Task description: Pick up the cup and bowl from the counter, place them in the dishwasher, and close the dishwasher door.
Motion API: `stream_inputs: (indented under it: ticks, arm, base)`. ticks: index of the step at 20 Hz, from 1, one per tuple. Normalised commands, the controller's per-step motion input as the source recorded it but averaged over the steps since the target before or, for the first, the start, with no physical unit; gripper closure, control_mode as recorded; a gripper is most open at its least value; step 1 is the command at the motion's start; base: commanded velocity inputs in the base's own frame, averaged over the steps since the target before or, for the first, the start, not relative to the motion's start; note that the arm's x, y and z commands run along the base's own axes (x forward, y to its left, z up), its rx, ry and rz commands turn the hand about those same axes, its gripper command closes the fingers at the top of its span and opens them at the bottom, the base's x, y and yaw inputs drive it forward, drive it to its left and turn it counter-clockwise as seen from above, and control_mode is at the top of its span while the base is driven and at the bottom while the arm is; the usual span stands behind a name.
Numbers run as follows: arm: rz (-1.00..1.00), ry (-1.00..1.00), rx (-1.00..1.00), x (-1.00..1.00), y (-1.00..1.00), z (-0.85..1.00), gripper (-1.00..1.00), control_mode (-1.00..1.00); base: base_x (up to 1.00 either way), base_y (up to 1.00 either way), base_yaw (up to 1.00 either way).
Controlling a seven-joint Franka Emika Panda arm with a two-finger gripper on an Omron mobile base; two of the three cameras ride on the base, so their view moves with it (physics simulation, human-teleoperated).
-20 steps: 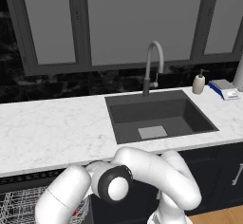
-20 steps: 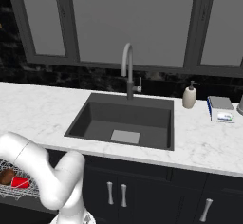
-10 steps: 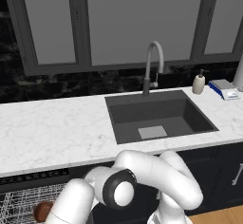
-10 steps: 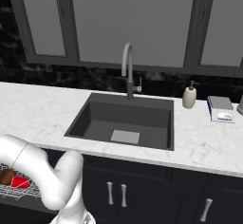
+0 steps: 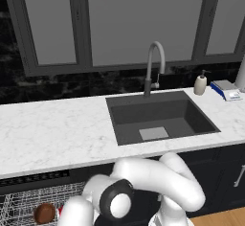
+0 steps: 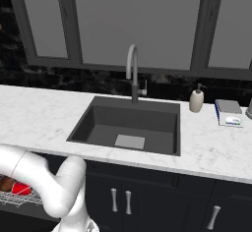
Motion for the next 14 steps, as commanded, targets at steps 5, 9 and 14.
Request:
stream_inputs:
  ticks: [5, 9, 14]
  arm:
    - [-0.01, -0.23, 0.00, 0.44, 0.01, -0.60, -1.00, -1.00]
    - [-0.06, -0.14, -0.04, 0.26, 0.28, -0.60, -1.00, -1.00]
    - [-0.06, -0.01, -0.07, 0.39, 0.54, -0.56, -1.00, -1.00]
  base:
    - [0.00, 0.00, 0.00]
    - [0.00, 0.00, 0.00]
    - [0.00, 0.00, 0.00]
